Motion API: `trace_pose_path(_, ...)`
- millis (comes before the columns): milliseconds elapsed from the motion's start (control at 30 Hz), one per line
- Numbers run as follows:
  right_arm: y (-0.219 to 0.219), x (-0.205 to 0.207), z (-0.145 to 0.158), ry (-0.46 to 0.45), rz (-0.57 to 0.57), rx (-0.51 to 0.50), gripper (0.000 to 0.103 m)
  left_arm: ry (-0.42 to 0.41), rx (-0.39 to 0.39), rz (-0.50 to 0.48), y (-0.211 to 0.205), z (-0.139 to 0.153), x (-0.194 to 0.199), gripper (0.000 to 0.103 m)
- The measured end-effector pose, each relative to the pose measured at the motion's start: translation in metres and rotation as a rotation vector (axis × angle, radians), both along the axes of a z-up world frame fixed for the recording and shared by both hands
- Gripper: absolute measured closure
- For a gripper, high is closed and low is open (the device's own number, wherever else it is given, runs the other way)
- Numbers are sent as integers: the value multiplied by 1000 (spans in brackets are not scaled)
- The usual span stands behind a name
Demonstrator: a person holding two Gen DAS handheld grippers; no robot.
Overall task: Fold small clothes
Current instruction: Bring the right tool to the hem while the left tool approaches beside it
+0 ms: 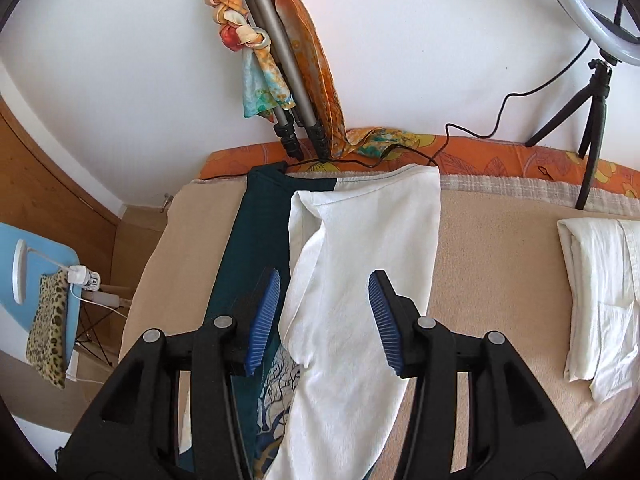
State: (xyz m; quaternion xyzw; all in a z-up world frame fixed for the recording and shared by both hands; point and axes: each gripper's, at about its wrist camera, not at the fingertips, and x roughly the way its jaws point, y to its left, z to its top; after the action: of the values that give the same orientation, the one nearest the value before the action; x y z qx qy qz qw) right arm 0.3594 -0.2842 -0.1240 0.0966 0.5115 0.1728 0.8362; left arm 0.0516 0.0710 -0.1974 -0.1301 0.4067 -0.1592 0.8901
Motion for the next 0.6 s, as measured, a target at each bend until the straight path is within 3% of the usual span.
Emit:
trace_pose_path(133, -19, -95, -10, 23, 36, -4, 54, 24, 11, -38, -7, -3, -5, 64)
trace_pose_path(233, -29, -163, -37, 69, 50, -4, 54, 13, 7, -91, -22, 3, -9, 64)
trace_pose_path(333, -38, -219, -67, 125, 38, 41, 54, 32, -52, -159, -43, 4, -10, 64)
trace_pose_path(467, -44, -255, -95, 168, 20, 136, 54, 80, -129, -218, -73, -1, 1, 65)
trace_pose_path(600, -40, -273, -110, 205, 29, 190, 54, 114, -148, -253, -98, -3, 14, 65)
